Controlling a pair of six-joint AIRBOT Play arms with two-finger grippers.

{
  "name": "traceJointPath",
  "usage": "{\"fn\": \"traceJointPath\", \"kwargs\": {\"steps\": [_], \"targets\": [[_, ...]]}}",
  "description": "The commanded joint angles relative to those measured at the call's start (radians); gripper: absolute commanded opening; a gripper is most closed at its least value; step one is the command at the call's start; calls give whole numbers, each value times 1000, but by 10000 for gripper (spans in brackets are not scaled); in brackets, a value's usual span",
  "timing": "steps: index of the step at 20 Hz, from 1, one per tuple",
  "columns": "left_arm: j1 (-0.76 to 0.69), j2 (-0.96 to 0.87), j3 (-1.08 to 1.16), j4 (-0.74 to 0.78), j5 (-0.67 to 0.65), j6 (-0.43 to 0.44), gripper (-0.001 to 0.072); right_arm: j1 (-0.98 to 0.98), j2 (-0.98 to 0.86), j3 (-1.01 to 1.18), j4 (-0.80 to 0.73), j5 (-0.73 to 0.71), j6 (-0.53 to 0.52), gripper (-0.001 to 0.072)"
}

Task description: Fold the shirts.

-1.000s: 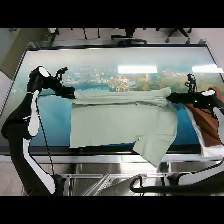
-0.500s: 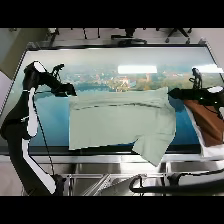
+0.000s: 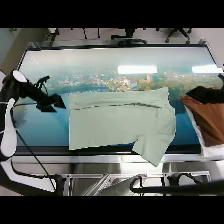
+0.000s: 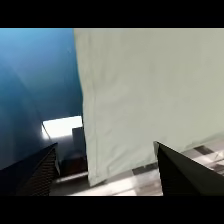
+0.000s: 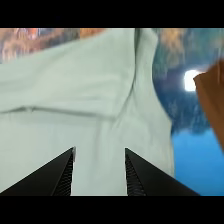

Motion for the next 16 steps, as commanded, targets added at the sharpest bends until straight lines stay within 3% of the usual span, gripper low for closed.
{"fn": "traceJointPath", "kwargs": {"steps": [1, 5, 7, 11, 13, 14, 16], "targets": [[37, 183, -407, -5, 120, 11, 670, -27, 134, -177, -64, 79, 138, 367], [31, 257, -712, -163, 301, 99, 670, -27, 233, -361, -29, 57, 201, 368], [30, 257, -769, -257, 333, 138, 670, -27, 231, -401, -76, 57, 246, 368], [40, 257, -792, -261, 338, 145, 656, -29, 183, -407, -235, 58, 317, 369], [48, 257, -776, -263, 337, 159, 316, -29, 158, -409, -251, 68, 330, 370], [48, 257, -765, -263, 336, 160, 216, -29, 148, -411, -253, 69, 332, 371], [48, 257, -744, -264, 337, 167, 217, -29, 134, -424, -271, 74, 338, 371]]}}
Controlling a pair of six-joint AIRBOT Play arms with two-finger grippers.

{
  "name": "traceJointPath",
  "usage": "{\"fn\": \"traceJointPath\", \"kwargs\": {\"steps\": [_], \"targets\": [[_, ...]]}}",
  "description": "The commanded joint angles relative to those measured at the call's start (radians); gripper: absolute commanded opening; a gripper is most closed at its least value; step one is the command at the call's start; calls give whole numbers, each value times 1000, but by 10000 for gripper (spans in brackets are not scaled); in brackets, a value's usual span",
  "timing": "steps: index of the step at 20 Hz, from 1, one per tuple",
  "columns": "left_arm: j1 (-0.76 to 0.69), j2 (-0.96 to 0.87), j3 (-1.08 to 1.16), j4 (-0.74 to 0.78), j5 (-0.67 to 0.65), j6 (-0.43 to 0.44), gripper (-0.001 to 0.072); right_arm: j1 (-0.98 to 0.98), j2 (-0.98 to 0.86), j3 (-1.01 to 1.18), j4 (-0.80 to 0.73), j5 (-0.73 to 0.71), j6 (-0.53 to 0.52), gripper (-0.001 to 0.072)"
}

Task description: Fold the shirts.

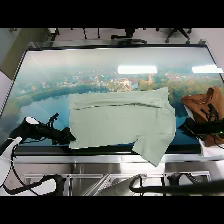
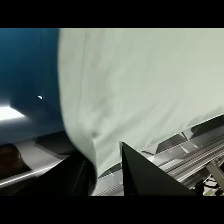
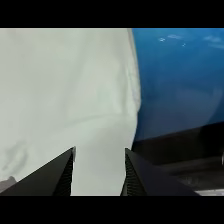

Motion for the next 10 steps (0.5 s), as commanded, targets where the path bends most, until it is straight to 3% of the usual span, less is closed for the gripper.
{"fn": "traceJointPath", "kwargs": {"steps": [1, 2, 10], "targets": [[4, 2, 22, -13, 8, 18, 193, -1, -24, -27, -71, 8, 32, 371], [4, 2, 27, -13, 7, 26, 23, -1, -24, -43, -95, 5, 43, 371], [4, 2, 31, -14, 13, 43, 12, 2, -25, -203, -68, -86, 44, 370]]}}
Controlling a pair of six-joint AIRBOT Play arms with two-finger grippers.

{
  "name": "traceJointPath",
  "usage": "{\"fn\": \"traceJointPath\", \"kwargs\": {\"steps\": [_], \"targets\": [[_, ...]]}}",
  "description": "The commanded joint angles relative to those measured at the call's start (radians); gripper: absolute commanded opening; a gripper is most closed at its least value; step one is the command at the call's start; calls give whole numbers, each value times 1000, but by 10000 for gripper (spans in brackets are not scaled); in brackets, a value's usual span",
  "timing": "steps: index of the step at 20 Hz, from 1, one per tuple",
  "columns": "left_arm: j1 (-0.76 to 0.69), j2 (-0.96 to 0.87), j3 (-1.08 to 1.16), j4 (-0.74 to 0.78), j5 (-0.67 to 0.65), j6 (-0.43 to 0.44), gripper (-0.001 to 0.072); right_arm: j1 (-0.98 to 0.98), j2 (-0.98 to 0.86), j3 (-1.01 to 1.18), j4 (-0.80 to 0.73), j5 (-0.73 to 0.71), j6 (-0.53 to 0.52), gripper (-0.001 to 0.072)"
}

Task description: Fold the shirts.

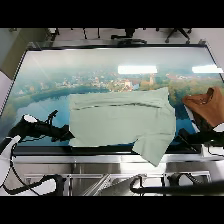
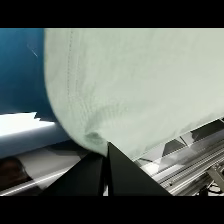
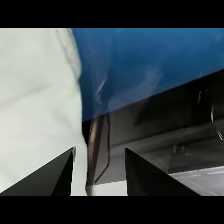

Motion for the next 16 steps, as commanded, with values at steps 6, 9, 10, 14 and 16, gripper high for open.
{"fn": "traceJointPath", "kwargs": {"steps": [6, 9, 10, 14, 16], "targets": [[1, 1, 2, 0, 8, 15, 12, 35, -105, -67, 164, -56, -123, 368], [1, 1, 2, 0, 5, 15, 12, 100, -214, -67, 207, -54, -189, 363], [1, 1, 2, 0, 2, 15, 12, 110, -236, -67, 245, -51, -220, 279], [2, 26, 2, 37, -64, 14, 12, 106, -225, -51, 253, 14, -228, 25], [5, 65, 2, 143, -85, -33, 11, 106, -172, -43, 27, 18, -61, 25]]}}
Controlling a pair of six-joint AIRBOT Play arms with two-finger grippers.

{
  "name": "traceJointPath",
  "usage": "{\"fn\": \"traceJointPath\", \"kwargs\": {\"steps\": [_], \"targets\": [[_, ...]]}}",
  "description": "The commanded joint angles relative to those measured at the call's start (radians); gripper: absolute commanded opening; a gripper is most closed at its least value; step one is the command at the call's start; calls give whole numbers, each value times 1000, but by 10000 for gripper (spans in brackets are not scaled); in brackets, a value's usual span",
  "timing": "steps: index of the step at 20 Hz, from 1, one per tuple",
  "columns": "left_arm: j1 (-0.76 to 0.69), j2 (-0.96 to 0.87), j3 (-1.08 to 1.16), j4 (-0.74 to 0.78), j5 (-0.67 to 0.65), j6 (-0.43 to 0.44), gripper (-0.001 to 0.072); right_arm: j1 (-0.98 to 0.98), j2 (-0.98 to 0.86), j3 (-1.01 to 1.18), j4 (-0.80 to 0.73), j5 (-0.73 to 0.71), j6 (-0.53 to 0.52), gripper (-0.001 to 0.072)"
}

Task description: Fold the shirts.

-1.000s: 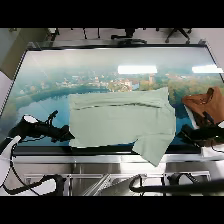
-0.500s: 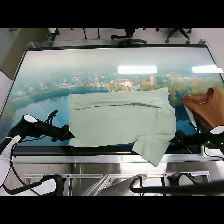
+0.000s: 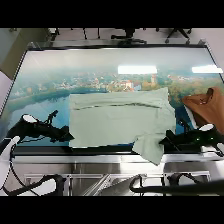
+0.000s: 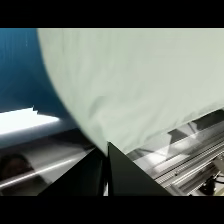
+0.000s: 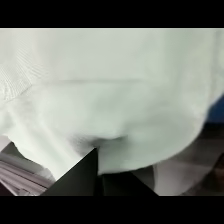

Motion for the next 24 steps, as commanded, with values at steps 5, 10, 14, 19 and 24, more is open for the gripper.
{"fn": "traceJointPath", "kwargs": {"steps": [5, 10, 14, 19, 24], "targets": [[39, 134, 1, 331, -98, -188, 11, 3, 163, 11, -328, 54, 218, 25], [81, 144, 71, 206, -76, -180, 11, 6, 185, 135, -56, -5, 28, 24], [-19, 16, 306, 165, -86, -188, 11, 49, 77, 344, 185, -127, -120, 25], [-79, -200, 596, 167, -51, -258, 12, 131, -198, 559, 206, -222, -160, 25], [-101, -425, 780, 164, -55, -274, 12, 146, -407, 678, 272, -227, -306, 38]]}}
